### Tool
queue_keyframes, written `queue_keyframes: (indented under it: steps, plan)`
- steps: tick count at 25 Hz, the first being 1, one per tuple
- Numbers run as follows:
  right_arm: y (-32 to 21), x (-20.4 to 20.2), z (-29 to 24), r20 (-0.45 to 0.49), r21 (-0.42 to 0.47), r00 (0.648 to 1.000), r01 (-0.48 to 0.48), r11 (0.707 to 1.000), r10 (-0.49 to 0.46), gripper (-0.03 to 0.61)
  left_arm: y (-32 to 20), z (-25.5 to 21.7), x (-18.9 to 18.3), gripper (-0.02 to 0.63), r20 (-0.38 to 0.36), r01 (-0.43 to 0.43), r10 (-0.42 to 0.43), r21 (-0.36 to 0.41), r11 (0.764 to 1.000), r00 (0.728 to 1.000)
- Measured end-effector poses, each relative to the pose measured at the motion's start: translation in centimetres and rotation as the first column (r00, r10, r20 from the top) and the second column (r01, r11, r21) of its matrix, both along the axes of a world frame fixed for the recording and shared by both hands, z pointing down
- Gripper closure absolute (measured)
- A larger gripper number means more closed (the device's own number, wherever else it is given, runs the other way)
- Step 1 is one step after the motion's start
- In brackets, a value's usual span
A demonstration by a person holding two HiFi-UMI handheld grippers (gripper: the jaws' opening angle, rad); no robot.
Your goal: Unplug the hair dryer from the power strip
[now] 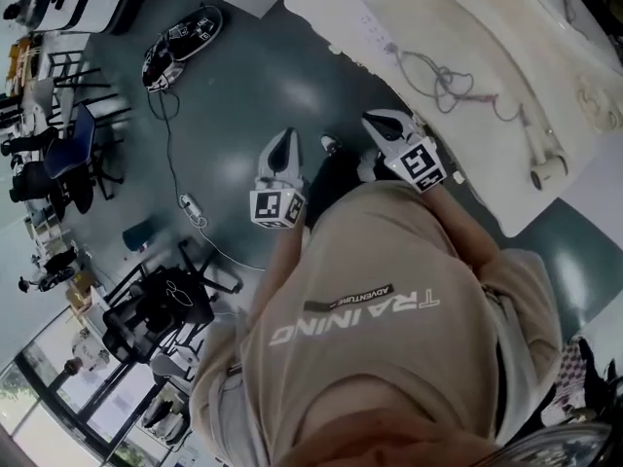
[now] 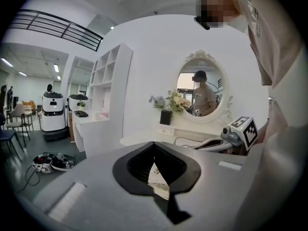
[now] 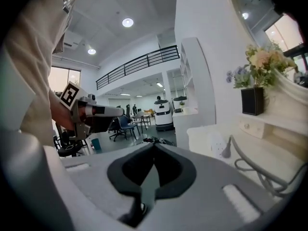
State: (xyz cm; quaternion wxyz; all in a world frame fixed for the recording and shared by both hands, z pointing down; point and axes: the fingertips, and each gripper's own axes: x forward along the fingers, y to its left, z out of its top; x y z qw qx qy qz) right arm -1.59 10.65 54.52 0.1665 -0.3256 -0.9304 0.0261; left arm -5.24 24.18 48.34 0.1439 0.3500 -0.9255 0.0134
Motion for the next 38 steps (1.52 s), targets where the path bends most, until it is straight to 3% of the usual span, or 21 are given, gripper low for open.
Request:
queue_keyframes:
  steps: [6,15,21,25,29,32,36,38]
  plan:
    - [-1.5,-1.6,1.4,-0.03,-0.024,0.997,-0.067,0.997,0.066,0.575,-1.7,0.8,-3.6,0.607,-0.004,-0.069,0.069,-0.007,0.998,0.998]
    - [-0.6,-7.7,0.9,-0.018,0.055,0.994,-0.105,0.993,0.106,0.575,-3.1,0.6,-11.2,0.607,0.016,-0.19,0.189,0.03,0.981,0.982]
    - [0.6,-13.5,0.9,-0.058,0.106,0.965,-0.247,0.963,0.254,0.575,-3.4,1.7,-18.1,0.607,-0.029,-0.371,0.375,0.082,0.925,0.927]
    - [1.0,-16.6,0.9,-0.09,0.13,0.922,-0.365,0.922,0.378,0.575,-3.8,1.8,-22.8,0.607,-0.002,-0.509,0.51,0.062,0.859,0.86]
    - [-0.8,-16.8,1.9,-0.144,0.16,0.816,-0.538,0.827,0.559,0.575,-6.3,2.7,-25.4,0.607,0.019,-0.688,0.688,0.038,0.725,0.726]
    - [-2.8,-15.3,2.5,-0.169,0.194,0.739,-0.624,0.757,0.653,0.575,-8.9,3.8,-26.0,0.607,0.012,-0.774,0.774,0.031,0.632,0.633]
    - [-4.9,-13.1,2.9,-0.195,0.195,0.636,-0.721,0.665,0.747,0.575,-12.1,4.3,-25.1,0.607,-0.002,-0.832,0.833,0.046,0.553,0.553]
    - [-6.0,-12.3,3.1,-0.193,0.19,0.615,-0.741,0.644,0.764,0.575,-14.0,4.6,-24.1,0.607,-0.006,-0.853,0.854,0.049,0.52,0.521]
